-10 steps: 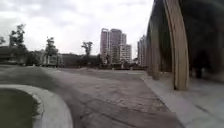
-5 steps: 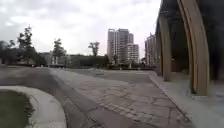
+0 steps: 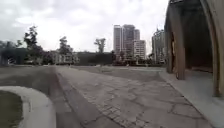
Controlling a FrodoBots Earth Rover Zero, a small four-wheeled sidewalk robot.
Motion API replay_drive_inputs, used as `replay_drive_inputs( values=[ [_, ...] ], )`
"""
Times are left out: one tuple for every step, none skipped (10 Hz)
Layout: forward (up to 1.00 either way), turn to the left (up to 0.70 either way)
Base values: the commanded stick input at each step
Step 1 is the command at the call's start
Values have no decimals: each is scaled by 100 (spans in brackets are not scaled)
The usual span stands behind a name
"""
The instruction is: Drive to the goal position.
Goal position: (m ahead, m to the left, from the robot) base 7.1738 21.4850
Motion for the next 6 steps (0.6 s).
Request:
replay_drive_inputs(
  values=[
    [100,40],
    [100,40],
    [100,29],
    [100,1],
    [100,0],
    [100,7]
  ],
)
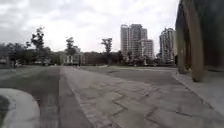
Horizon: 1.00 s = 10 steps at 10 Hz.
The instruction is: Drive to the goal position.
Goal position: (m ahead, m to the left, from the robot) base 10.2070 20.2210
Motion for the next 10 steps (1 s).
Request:
replay_drive_inputs(
  values=[
    [100,21],
    [100,35],
    [100,40],
    [100,40],
    [100,40],
    [100,40],
    [100,28],
    [100,0],
    [100,0],
    [100,0]
  ],
)
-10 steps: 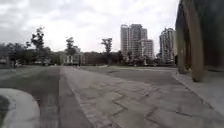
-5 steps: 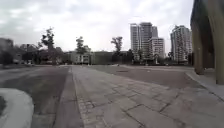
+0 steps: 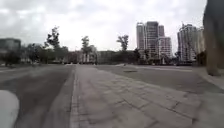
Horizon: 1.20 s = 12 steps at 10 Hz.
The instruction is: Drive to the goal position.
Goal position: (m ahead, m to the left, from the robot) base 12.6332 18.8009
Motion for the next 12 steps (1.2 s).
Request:
replay_drive_inputs(
  values=[
    [100,0],
    [100,0],
    [100,0],
    [100,0],
    [100,0],
    [100,0],
    [100,0],
    [100,0],
    [100,0],
    [100,0],
    [100,0],
    [100,0]
  ],
)
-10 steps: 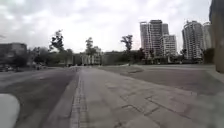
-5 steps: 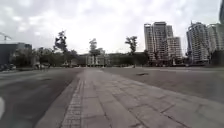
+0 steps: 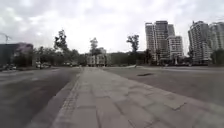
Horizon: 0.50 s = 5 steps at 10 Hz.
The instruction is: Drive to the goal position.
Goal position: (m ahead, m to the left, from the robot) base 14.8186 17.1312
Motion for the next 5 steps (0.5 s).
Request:
replay_drive_inputs(
  values=[
    [100,0],
    [100,0],
    [100,0],
    [100,0],
    [100,0]
  ],
)
